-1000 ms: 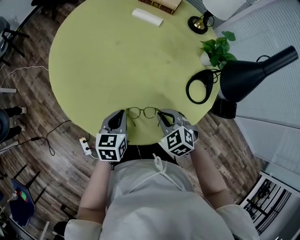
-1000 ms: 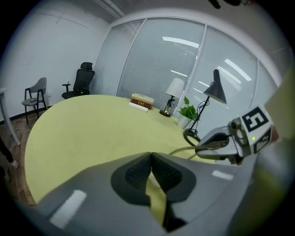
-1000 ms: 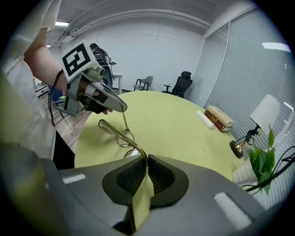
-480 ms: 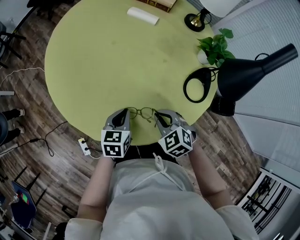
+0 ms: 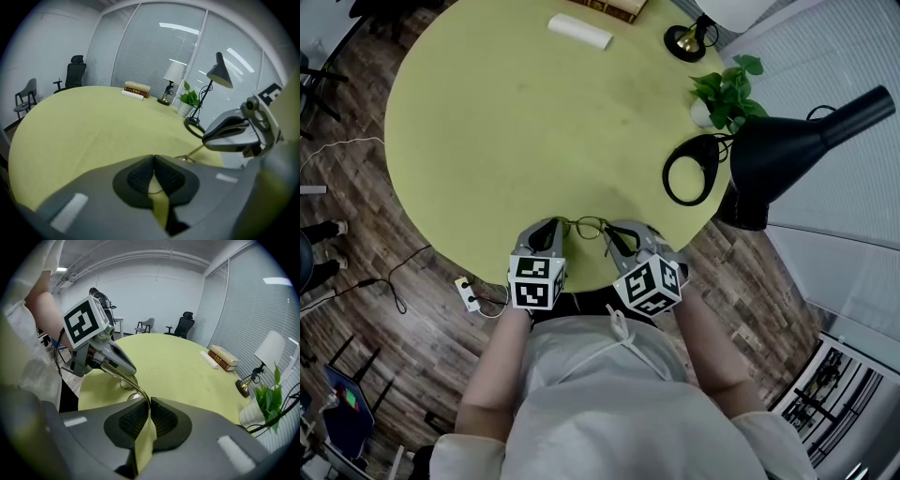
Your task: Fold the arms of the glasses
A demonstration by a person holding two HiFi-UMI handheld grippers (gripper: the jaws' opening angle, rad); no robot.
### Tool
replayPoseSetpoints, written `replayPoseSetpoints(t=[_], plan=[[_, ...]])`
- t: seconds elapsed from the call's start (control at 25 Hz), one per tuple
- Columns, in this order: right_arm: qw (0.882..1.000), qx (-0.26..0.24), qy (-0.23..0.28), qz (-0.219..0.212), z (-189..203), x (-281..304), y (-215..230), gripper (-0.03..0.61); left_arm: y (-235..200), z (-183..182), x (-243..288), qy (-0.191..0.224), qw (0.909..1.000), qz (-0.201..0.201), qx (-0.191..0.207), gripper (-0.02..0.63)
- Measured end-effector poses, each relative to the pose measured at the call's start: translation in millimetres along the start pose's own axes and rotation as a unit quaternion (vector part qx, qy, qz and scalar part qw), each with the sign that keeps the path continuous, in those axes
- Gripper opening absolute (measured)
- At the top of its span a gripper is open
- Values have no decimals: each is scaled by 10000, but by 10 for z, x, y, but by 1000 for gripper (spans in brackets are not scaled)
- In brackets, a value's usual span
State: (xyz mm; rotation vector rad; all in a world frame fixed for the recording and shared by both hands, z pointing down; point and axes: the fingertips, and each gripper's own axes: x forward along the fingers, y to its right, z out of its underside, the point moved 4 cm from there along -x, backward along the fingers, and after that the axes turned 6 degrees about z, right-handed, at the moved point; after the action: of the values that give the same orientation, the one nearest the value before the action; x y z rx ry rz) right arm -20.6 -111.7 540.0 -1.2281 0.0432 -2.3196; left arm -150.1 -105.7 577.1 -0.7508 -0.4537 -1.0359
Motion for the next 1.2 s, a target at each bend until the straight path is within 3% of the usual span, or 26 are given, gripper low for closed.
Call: replayPoseSetpoints(t=[0.48,0.64,0.88,1.2], plan=[[9999,-130,-54,-90,-3,-19,-49,17,5,-7,-126,93,9999,-131,19,6],[9994,-307,-80,-127,-16,-39,-69,17,25,252,-175,-379,9992,-57,61,6],[9979,-595,-129,-239,-67,-41,-62,17,-47,389,-110,-634,9962,-95,-597,6],[9891,-1332,-378,-510,-143,-20,-121,17,-67,384,-80,-710,9949,-13,-722,6]])
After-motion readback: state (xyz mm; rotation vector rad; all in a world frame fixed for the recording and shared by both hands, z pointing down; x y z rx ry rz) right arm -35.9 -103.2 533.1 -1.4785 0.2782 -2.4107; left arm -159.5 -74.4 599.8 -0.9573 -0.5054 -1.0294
